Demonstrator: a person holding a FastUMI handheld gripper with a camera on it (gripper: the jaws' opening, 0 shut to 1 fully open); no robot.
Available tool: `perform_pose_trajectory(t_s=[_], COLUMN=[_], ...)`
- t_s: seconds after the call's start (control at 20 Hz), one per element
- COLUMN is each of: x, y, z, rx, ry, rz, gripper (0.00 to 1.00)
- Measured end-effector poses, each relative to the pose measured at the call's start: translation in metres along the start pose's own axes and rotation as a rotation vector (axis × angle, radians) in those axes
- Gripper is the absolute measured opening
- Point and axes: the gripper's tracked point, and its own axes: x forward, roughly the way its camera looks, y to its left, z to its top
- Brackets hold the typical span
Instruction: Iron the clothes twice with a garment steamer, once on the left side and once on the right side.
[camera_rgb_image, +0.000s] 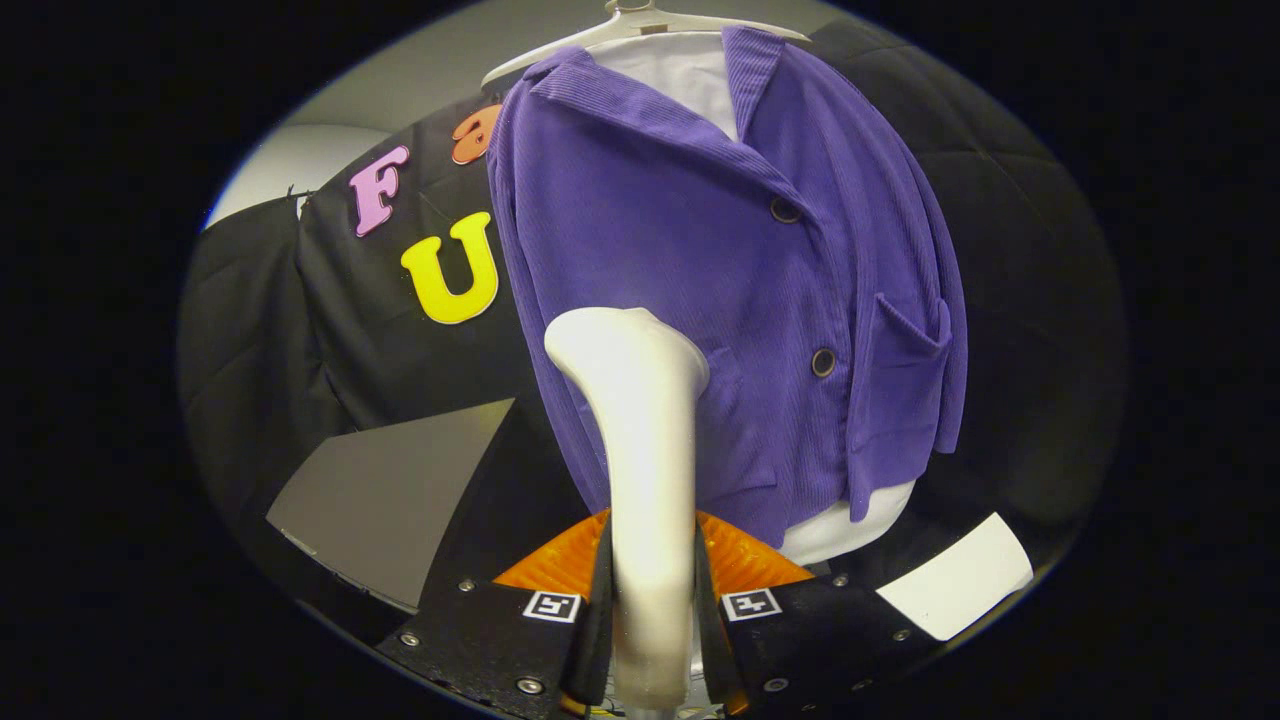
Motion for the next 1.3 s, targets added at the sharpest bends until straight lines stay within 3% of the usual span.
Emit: perform_pose_trajectory(t_s=[0.55, 0.75, 1.0, 1.3], x=[0.028, 0.009, -0.047, -0.126], y=[-0.042, -0.051, -0.038, -0.025], z=[-0.118, -0.142, -0.112, -0.039], rx=[0.066, 0.081, 0.076, 0.048], ry=[0.166, 0.195, 0.126, -0.019], rz=[-0.104, -0.114, -0.064, -0.013], gripper=[0.37, 0.37, 0.37, 0.37])
